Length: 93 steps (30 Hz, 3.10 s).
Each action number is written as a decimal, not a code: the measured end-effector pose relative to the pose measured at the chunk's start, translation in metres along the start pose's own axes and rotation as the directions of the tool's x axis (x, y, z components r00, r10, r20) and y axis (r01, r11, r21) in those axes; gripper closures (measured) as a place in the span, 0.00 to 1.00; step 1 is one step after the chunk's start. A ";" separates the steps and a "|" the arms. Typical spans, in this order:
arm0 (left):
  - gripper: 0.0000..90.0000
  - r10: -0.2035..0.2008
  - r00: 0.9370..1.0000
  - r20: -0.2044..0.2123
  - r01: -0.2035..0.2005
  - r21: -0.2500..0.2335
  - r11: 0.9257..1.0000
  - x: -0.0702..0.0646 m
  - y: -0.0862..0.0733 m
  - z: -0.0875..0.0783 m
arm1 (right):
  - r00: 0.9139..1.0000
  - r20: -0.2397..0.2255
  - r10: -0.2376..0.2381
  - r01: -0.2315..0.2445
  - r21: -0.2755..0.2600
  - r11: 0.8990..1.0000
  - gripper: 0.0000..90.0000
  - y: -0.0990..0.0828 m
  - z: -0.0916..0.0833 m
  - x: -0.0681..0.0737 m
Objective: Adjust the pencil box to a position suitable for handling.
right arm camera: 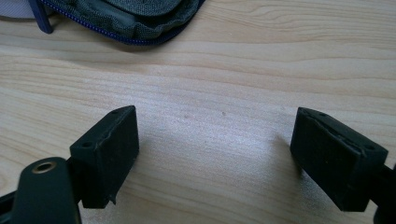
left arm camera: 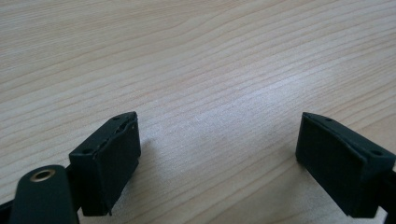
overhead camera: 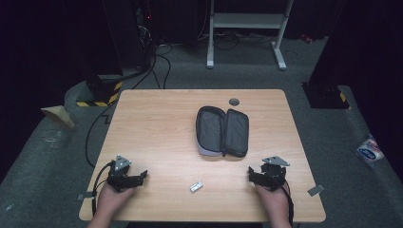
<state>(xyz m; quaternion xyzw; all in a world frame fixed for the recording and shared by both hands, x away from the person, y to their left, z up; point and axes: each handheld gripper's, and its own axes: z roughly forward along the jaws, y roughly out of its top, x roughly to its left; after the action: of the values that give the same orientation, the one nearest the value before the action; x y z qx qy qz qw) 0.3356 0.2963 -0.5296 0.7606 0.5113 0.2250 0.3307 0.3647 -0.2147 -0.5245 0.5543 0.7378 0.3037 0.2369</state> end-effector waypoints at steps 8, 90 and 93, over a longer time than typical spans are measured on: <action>0.16 -0.002 1.000 -0.001 0.002 -0.003 1.000 0.000 -0.001 -0.001 | 1.000 -0.004 -0.004 0.004 0.001 1.000 0.17 0.001 0.001 0.000; 0.17 0.021 1.000 0.016 -0.021 -0.004 1.000 -0.005 -0.004 -0.005 | 0.942 -0.261 -0.209 0.166 -0.177 0.970 0.64 0.102 0.054 0.158; 0.17 0.021 1.000 0.016 -0.021 -0.003 1.000 -0.006 -0.004 -0.005 | 0.944 -0.254 -0.212 0.172 -0.170 0.970 0.69 0.100 0.056 0.161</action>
<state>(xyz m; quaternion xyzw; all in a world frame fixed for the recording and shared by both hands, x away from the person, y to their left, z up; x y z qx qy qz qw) 0.3279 0.2935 -0.5294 0.7672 0.5004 0.2231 0.3335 0.4269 -0.0297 -0.4947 0.4142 0.7896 0.4050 0.2022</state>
